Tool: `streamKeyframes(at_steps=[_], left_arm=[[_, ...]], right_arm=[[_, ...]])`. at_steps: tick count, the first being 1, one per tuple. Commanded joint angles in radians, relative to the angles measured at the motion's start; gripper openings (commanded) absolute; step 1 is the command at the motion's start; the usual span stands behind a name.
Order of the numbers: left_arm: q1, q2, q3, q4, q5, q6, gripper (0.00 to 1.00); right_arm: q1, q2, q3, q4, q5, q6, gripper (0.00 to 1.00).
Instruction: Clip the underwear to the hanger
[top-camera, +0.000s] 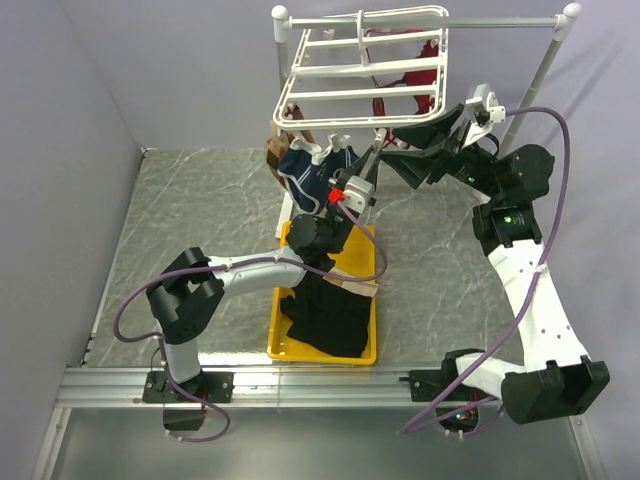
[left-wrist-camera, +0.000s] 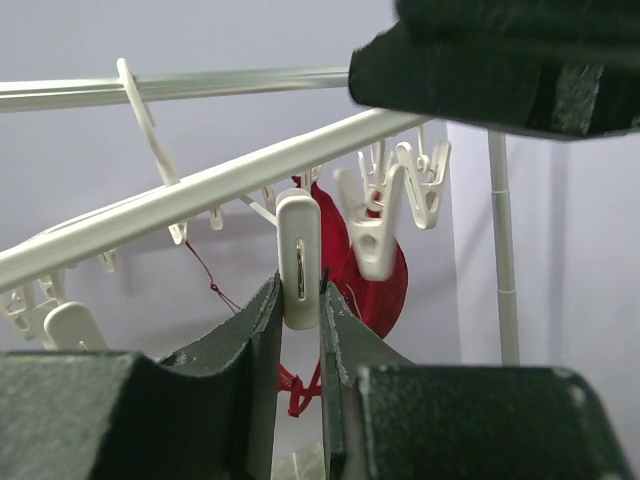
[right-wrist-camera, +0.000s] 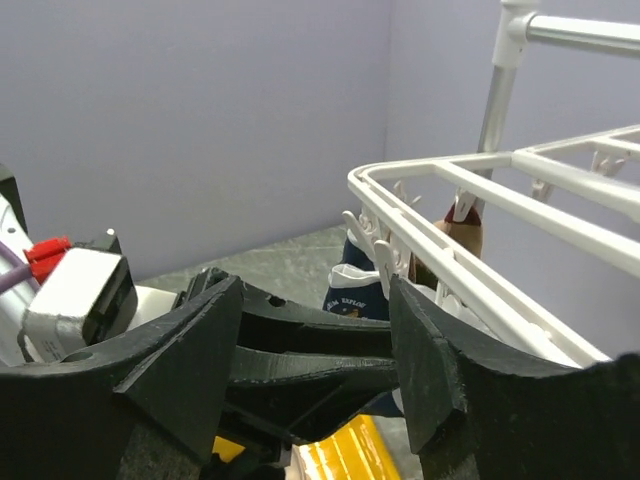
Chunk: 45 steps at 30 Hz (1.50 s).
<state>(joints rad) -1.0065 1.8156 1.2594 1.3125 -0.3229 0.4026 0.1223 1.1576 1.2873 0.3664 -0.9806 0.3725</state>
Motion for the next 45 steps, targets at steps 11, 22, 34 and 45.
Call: streamKeyframes(at_steps=[11, 22, 34, 45], left_arm=[[0.002, -0.032, -0.043, 0.197, 0.077, 0.028, 0.07], [0.011, -0.012, -0.077, 0.298, 0.160, 0.059, 0.07], [0.011, -0.001, -0.075, 0.341, 0.151, 0.071, 0.07], [0.011, -0.007, -0.097, 0.384, 0.174, 0.081, 0.07]], right_arm=[[0.010, -0.041, -0.252, 0.285, 0.035, -0.039, 0.64], [0.013, 0.008, -0.283, 0.543, 0.108, 0.048, 0.61], [0.020, 0.024, -0.269, 0.441, 0.209, -0.021, 0.59], [0.020, 0.013, -0.284, 0.350, 0.177, -0.041, 0.66]])
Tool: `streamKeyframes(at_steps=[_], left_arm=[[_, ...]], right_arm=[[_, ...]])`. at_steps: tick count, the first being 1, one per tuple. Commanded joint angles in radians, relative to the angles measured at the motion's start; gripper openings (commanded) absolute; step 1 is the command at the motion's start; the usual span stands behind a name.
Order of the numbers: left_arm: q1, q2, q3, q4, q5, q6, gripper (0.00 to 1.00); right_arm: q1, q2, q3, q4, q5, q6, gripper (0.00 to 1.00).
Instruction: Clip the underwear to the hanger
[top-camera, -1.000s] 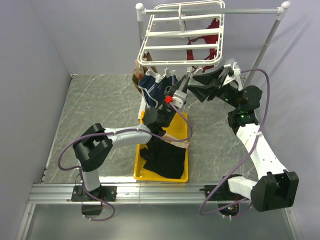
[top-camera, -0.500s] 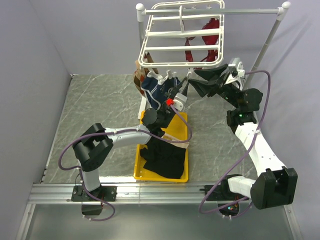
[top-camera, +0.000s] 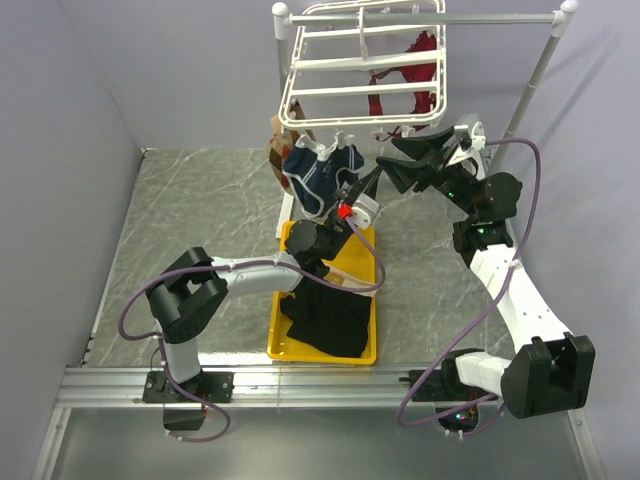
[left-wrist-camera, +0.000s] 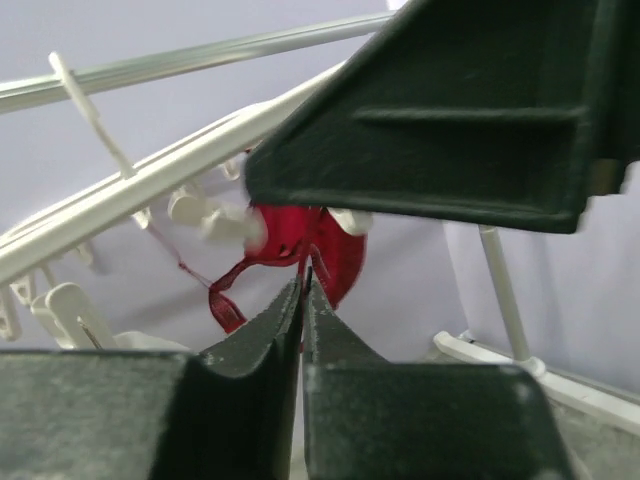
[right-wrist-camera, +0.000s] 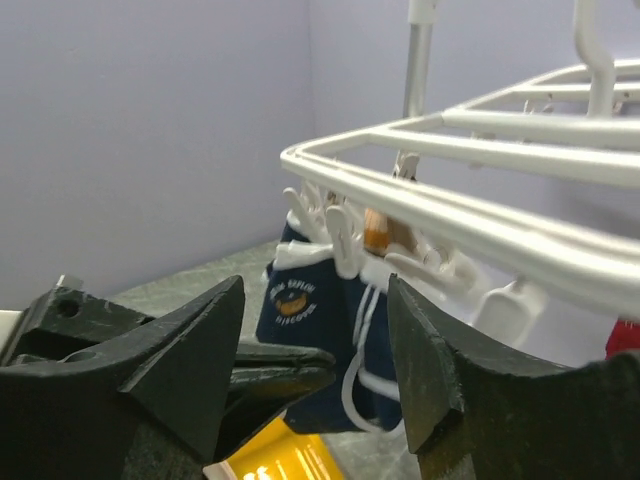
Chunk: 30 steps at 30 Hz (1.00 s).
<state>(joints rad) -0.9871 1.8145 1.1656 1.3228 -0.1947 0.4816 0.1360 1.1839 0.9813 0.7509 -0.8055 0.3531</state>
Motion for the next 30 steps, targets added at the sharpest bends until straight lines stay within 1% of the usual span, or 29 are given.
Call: streamKeyframes(at_steps=[1, 3, 5, 8, 9, 11, 12, 14, 15, 16, 19, 24, 26, 30], left_arm=[[-0.008, -0.006, -0.004, 0.372, 0.047, 0.003, 0.07], [-0.008, -0.006, -0.003, 0.372, 0.046, 0.000, 0.07], [-0.008, -0.007, -0.006, 0.374, 0.049, 0.000, 0.07], [-0.008, -0.001, 0.000, 0.369, 0.041, 0.006, 0.08], [-0.008, 0.000, 0.005, 0.366, 0.022, 0.006, 0.16], [-0.008, 0.009, 0.025, 0.365, -0.011, 0.003, 0.22], [-0.008, 0.012, 0.032, 0.365, -0.041, 0.003, 0.27], [-0.005, 0.026, 0.052, 0.375, -0.060, 0.005, 0.34], [-0.002, 0.031, 0.058, 0.371, -0.066, 0.002, 0.39], [0.001, 0.034, 0.066, 0.362, -0.081, -0.004, 0.40], [0.018, 0.043, 0.101, 0.305, -0.107, -0.052, 0.43], [0.019, 0.085, 0.143, 0.306, -0.097, -0.075, 0.50], [0.021, 0.117, 0.195, 0.290, -0.123, -0.080, 0.50], [0.021, 0.173, 0.272, 0.262, -0.129, -0.087, 0.49]], right_arm=[[0.007, -0.017, 0.020, -0.048, 0.006, -0.020, 0.67], [0.007, -0.026, -0.006, -0.056, 0.006, -0.022, 0.68], [0.007, -0.038, -0.027, -0.021, 0.011, -0.017, 0.68], [0.007, -0.044, -0.027, -0.021, 0.016, -0.003, 0.68], [0.007, -0.046, -0.018, -0.022, 0.012, 0.004, 0.68], [0.007, -0.064, -0.016, -0.030, 0.015, 0.012, 0.69], [0.005, -0.073, -0.013, -0.035, 0.035, 0.009, 0.69], [-0.006, -0.096, -0.010, -0.073, 0.067, 0.000, 0.70], [-0.013, -0.102, -0.004, -0.076, 0.086, 0.007, 0.70], [-0.025, -0.110, -0.003, -0.074, 0.094, 0.023, 0.70], [-0.075, -0.118, 0.022, -0.065, 0.106, 0.102, 0.70], [-0.130, -0.122, 0.104, -0.087, 0.121, 0.142, 0.70], [-0.157, -0.125, 0.125, -0.106, 0.130, 0.153, 0.71], [-0.213, -0.130, 0.148, -0.116, 0.150, 0.185, 0.71]])
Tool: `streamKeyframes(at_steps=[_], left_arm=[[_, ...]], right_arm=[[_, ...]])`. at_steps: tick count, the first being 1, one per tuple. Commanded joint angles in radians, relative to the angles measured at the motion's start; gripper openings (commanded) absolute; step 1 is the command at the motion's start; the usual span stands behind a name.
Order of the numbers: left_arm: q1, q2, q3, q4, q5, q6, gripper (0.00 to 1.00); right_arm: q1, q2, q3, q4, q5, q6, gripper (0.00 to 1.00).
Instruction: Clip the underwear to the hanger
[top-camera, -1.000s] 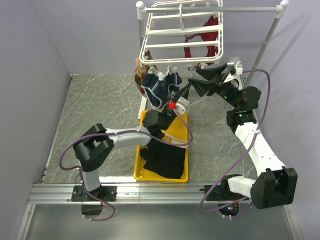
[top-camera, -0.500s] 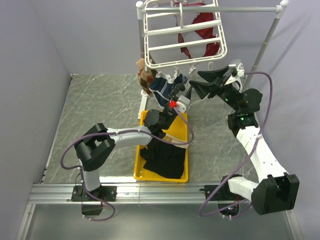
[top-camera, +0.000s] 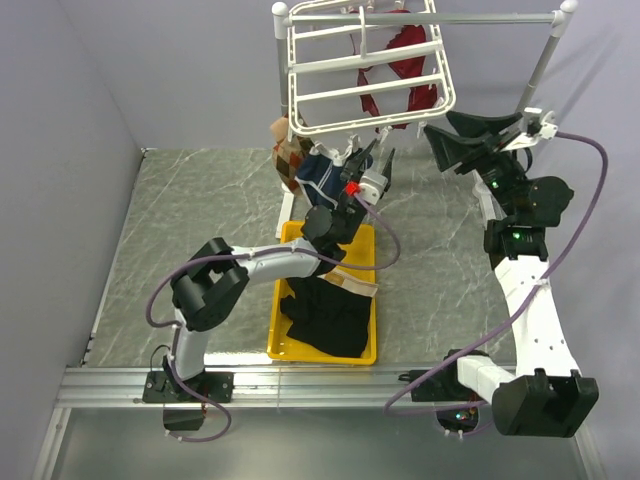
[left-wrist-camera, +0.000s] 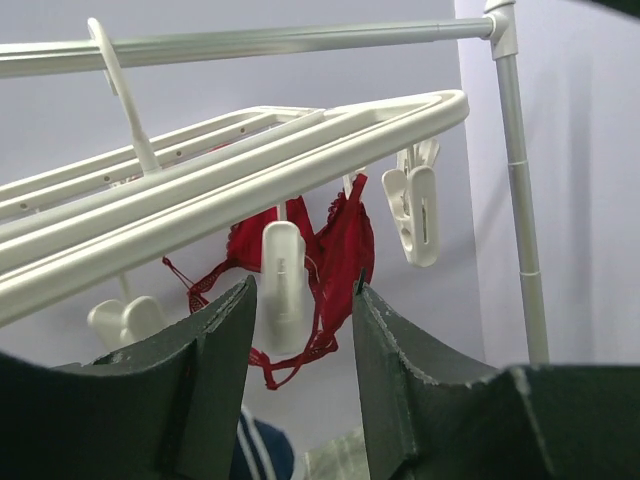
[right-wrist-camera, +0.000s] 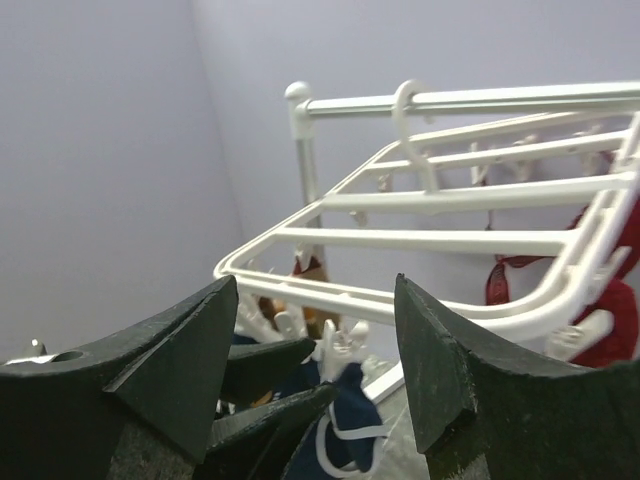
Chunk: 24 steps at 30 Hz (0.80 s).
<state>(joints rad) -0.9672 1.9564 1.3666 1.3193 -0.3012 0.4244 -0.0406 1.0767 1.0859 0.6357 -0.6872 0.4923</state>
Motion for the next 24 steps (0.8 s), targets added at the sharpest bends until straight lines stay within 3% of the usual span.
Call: streamKeyframes(at_steps=[1, 13, 24], left_arm=[[0.001, 0.039, 0.083, 0.256, -0.026, -0.038, 0.49], [0.027, 0.200, 0.308, 0.158, -0.098, -0.035, 0.47], [0.044, 0.217, 0.313, 0.150, -0.075, -0.056, 0.41]], right_arm=[[-0.053, -0.021, 0.046, 0.002, 0.029, 0.058, 0.71], [-0.099, -0.017, 0.045, 0.035, 0.000, 0.107, 0.71], [-0.100, 0.006, 0.042, 0.059, -0.029, 0.140, 0.71]])
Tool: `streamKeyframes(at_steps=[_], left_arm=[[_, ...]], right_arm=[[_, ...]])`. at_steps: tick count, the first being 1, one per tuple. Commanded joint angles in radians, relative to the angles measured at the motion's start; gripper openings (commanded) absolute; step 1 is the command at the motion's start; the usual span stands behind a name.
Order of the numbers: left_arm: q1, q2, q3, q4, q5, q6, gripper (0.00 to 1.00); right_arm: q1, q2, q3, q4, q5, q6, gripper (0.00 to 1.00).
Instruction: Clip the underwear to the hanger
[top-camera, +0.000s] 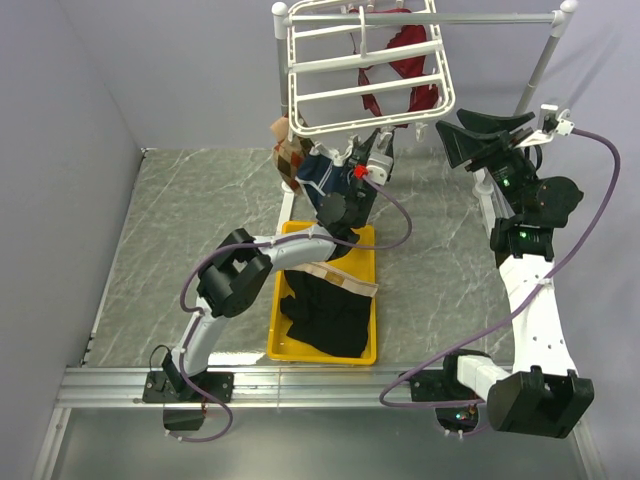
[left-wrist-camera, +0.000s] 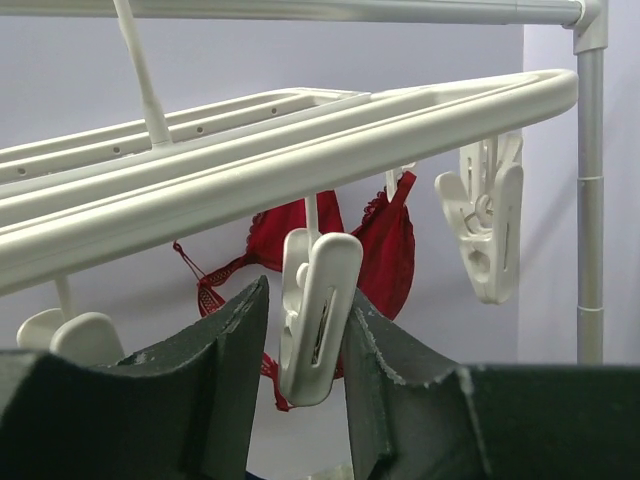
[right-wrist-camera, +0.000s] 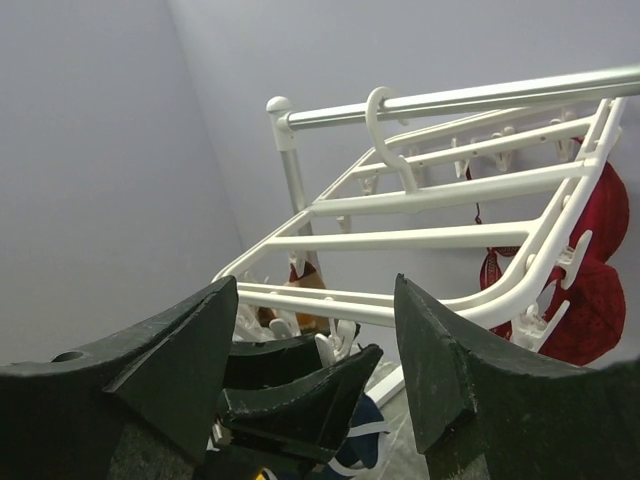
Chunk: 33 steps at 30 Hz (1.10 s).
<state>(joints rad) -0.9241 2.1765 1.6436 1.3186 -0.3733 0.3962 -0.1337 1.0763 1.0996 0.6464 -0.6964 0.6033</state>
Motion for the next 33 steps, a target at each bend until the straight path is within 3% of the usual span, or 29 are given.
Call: streamKeyframes(at_steps=[1, 4, 10, 17, 33], left_arm=[[0.002, -0.003, 0.039, 0.153, -0.003, -0.025, 0.41], [0.004, 0.002, 0.042, 0.151, -0.003, -0.028, 0.37], [0.005, -0.043, -0.019, 0.153, 0.025, -0.045, 0.20], [0.004, -0.147, -0.119, 0.134, 0.051, -0.063, 0.15], [-0.016, -0.222, -0.157, 0.120, 0.097, -0.054, 0.11]], right_arm=[[-0.006, 0.008, 0.029, 0.053, -0.025, 0.032, 0.70], [-0.007, 0.016, 0.025, 0.068, -0.051, 0.050, 0.69], [0.002, 0.030, 0.016, 0.078, -0.129, 0.104, 0.62], [0.094, 0.030, -0.083, 0.117, -0.201, 0.112, 0.45], [0.230, 0.163, 0.054, 0.001, -0.181, -0.049, 0.45]])
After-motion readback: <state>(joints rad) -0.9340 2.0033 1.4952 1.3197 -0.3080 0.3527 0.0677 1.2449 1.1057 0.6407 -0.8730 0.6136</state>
